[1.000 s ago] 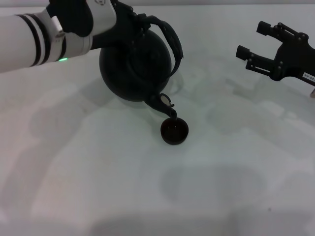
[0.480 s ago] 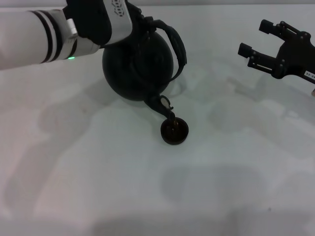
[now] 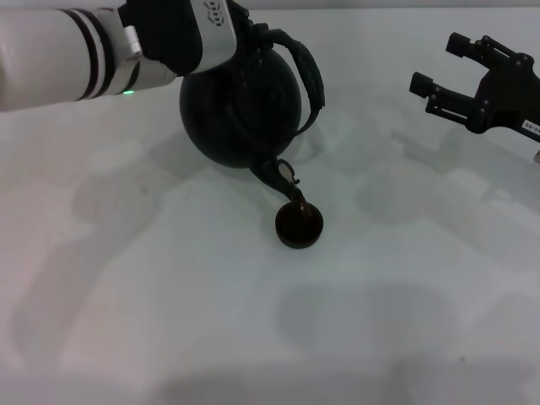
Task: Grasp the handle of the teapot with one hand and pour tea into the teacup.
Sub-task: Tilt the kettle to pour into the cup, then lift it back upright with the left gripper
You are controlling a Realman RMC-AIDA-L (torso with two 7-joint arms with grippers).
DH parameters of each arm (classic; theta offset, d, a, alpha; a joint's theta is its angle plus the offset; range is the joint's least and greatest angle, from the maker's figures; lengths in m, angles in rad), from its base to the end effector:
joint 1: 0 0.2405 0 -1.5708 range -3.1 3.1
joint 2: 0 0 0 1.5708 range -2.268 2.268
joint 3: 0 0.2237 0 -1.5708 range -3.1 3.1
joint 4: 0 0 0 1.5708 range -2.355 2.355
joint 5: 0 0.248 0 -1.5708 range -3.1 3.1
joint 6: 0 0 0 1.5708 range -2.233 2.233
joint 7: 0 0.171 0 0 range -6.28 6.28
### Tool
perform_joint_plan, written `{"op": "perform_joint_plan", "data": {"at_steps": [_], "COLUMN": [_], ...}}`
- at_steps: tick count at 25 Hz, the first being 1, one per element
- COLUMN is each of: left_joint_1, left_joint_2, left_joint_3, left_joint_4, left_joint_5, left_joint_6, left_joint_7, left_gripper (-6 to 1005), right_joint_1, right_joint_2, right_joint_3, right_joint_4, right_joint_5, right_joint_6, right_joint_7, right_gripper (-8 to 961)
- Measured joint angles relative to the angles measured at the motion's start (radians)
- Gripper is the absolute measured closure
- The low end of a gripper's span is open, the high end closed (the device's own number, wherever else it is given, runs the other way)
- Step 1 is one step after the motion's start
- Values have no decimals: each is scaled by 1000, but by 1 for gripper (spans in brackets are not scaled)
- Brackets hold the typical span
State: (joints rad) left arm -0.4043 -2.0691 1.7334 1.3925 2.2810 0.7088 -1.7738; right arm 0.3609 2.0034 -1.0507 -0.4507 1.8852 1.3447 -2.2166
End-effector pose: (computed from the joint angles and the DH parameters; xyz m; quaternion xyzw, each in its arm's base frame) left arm -0.0964 0.4116 -0.0568 -0.9381 0.1171 0.0166 0.3257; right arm 0.2890 0.3520 0.0004 -0.8766 0.1680 0.3224 0.3153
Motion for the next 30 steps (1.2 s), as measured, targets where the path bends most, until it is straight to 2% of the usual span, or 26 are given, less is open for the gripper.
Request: {"op": "perform_joint_plan", "data": {"at_steps": [30], "left_joint_1": [7], "left_joint_2": [-5], "left_joint_3": [2], "left_joint_4": [-7], "left_joint_5": [22], "left_joint_6": [0], "left_joint_7": [1], "left_gripper": [889], "right_joint_1": [-1], "right_joint_2": [0], "right_joint_3": [0], "right_joint_4": [10], "right_joint_5": [0], "right_joint_6": [-11], "right_joint_7": [-1], "right_gripper": [85]}}
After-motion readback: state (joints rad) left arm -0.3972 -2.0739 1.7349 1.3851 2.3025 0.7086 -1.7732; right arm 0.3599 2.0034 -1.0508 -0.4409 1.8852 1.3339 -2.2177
